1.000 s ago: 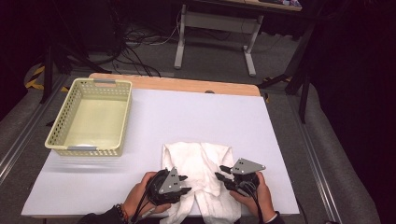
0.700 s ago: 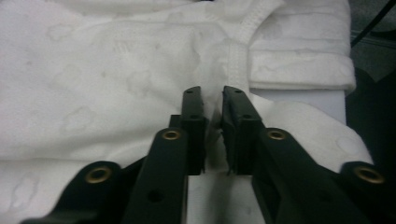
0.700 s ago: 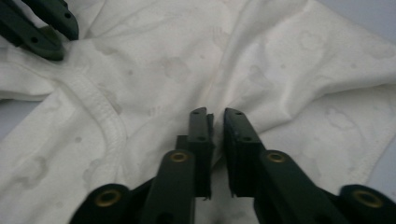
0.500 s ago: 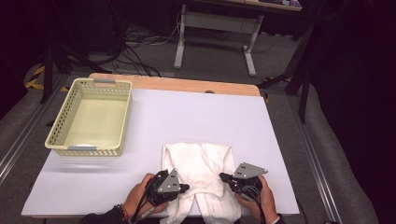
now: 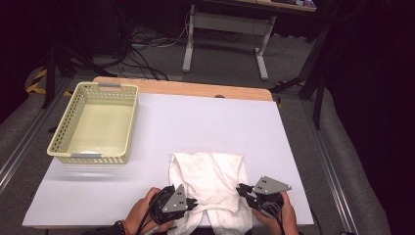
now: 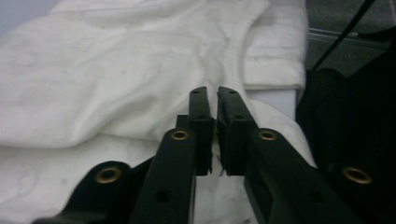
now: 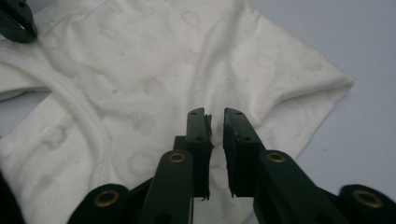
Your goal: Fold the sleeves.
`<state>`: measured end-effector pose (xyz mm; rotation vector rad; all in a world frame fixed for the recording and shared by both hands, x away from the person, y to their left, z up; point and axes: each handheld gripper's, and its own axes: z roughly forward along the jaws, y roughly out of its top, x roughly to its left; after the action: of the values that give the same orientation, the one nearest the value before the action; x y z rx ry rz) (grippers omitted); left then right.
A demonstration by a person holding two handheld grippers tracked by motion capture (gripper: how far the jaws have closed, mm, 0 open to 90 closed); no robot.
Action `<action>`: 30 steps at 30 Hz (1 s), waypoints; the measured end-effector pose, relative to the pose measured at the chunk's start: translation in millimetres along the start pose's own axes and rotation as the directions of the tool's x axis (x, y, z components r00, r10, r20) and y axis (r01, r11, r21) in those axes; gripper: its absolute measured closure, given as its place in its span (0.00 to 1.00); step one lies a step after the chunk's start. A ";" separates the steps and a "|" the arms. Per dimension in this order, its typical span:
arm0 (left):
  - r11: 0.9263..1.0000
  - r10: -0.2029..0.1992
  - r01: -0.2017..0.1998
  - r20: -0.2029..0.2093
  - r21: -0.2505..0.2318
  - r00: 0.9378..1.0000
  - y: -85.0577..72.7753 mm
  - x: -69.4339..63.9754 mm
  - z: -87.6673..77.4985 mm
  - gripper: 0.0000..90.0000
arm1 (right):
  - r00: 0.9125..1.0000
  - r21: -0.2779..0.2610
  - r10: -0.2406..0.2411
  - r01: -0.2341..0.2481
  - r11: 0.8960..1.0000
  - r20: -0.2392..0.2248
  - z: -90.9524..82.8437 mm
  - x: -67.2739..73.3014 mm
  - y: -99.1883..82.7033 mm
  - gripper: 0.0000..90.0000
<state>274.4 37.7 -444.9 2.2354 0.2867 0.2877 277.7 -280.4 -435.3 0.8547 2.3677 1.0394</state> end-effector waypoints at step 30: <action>0.907 -0.409 0.418 -0.139 0.050 0.902 -7.7 119.0 38.9 0.90 | 0.982 0.067 0.172 -0.167 0.984 -0.077 79.9 -84.6 28.3 0.91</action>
<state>398.0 50.1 -462.1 2.1691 0.8424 0.1883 396.0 -282.0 -454.0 1.0711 2.4397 1.0936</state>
